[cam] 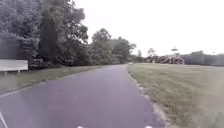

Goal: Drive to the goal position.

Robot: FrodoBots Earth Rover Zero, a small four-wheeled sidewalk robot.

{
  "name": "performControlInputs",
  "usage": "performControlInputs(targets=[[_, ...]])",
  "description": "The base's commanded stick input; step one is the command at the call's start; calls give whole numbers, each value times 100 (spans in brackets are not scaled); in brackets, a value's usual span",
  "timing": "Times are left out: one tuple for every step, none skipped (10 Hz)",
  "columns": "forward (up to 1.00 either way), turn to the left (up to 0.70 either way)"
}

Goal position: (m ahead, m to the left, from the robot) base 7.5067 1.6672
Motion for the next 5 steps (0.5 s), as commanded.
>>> performControlInputs(targets=[[70,1],[70,1],[70,1],[70,1],[70,1]])
